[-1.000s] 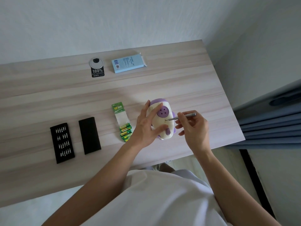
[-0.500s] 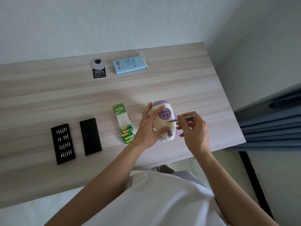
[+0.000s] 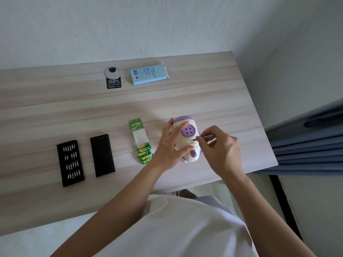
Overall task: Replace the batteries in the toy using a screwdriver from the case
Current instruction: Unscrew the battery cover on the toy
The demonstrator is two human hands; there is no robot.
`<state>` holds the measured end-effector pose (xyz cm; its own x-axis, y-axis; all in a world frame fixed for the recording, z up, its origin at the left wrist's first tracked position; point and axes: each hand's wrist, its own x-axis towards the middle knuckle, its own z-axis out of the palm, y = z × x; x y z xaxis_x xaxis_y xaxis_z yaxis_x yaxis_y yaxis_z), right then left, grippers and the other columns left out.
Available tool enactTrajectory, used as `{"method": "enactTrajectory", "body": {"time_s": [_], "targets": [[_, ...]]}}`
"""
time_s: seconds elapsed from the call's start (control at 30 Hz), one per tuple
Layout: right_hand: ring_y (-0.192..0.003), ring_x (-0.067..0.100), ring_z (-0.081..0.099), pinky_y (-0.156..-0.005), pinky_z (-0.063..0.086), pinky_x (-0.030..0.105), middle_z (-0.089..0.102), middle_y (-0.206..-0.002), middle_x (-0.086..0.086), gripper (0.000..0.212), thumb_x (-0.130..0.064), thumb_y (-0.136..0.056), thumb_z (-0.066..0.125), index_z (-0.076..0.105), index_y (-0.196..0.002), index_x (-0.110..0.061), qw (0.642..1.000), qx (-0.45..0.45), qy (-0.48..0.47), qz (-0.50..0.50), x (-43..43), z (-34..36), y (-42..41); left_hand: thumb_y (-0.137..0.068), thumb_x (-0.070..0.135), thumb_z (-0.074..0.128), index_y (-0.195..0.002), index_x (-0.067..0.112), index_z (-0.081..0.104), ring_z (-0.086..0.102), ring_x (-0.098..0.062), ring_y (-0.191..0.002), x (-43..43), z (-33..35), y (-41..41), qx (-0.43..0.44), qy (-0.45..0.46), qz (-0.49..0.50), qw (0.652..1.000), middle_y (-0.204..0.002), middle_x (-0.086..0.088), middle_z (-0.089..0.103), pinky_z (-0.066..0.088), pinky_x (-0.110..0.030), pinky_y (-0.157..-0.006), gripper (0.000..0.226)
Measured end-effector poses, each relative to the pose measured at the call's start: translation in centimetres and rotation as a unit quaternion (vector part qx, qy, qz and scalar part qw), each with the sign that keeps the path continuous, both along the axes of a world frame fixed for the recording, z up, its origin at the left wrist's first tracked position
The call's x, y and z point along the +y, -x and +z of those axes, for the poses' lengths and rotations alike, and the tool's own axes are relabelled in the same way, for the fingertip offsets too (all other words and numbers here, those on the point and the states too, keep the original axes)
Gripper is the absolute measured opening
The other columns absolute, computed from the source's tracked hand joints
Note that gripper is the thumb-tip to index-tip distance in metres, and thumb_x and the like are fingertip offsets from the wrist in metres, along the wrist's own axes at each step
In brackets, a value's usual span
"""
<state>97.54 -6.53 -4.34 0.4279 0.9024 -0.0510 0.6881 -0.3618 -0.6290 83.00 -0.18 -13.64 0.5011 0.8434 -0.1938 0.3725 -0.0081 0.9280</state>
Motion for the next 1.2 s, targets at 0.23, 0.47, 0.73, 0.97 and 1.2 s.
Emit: {"method": "enactTrajectory", "body": {"time_s": [0.23, 0.47, 0.73, 0.97, 1.2], "targets": [[-0.074, 0.029, 0.063, -0.064, 0.052, 0.037, 0.074, -0.082, -0.006, 0.01, -0.029, -0.091, 0.063, 0.061, -0.087, -0.02, 0.99, -0.103, 0.082, 0.051, 0.7, 1.0, 0.3, -0.082, 0.036, 0.075, -0.14, 0.055, 0.039, 0.017, -0.011, -0.146, 0.0, -0.2, 0.0, -0.014, 0.016, 0.008, 1.0, -0.16, 0.012, 0.008, 0.051, -0.048, -0.101, 0.072], [-0.067, 0.032, 0.053, -0.056, 0.04, 0.035, 0.063, -0.073, 0.002, 0.022, -0.032, -0.098, 0.049, 0.053, -0.086, -0.014, 0.97, -0.181, 0.136, 0.09, 1.2, 1.2, 0.8, -0.078, 0.043, 0.073, -0.139, 0.057, 0.039, 0.022, -0.018, -0.147, -0.1, -0.2, 0.1, -0.015, 0.01, 0.014, 1.0, -0.16, 0.01, 0.009, 0.049, -0.045, -0.104, 0.071], [-0.061, 0.037, 0.046, -0.052, 0.032, 0.034, 0.057, -0.065, 0.008, 0.036, -0.042, -0.099, 0.055, 0.053, -0.079, -0.011, 0.964, -0.212, 0.142, 0.079, 1.3, 1.0, 1.0, -0.08, 0.038, 0.075, -0.138, 0.056, 0.041, 0.027, -0.02, -0.143, -0.1, -0.1, 0.3, -0.022, 0.012, 0.017, 1.0, -0.158, 0.012, 0.011, 0.055, -0.048, -0.095, 0.07], [-0.073, 0.029, 0.059, -0.059, 0.048, 0.037, 0.066, -0.089, -0.009, 0.006, -0.025, -0.094, 0.059, 0.056, -0.09, -0.025, 0.978, -0.163, 0.093, 0.092, 0.7, 0.8, 1.1, -0.079, 0.035, 0.077, -0.138, 0.055, 0.041, 0.024, -0.019, -0.145, 0.0, -0.1, 0.4, -0.03, 0.012, 0.019, 0.999, -0.157, 0.015, 0.011, 0.059, -0.048, -0.087, 0.072], [-0.067, 0.037, 0.057, -0.056, 0.044, 0.036, 0.068, -0.072, 0.007, 0.034, -0.043, -0.096, 0.058, 0.061, -0.082, -0.013, 0.967, -0.213, 0.126, 0.068, 0.9, 0.4, 0.7, -0.071, 0.041, 0.071, -0.133, 0.056, 0.042, 0.018, -0.022, -0.147, 0.1, 0.2, 0.0, -0.035, 0.036, 0.029, 0.998, -0.155, 0.011, 0.015, 0.048, -0.056, -0.102, 0.07]]}}
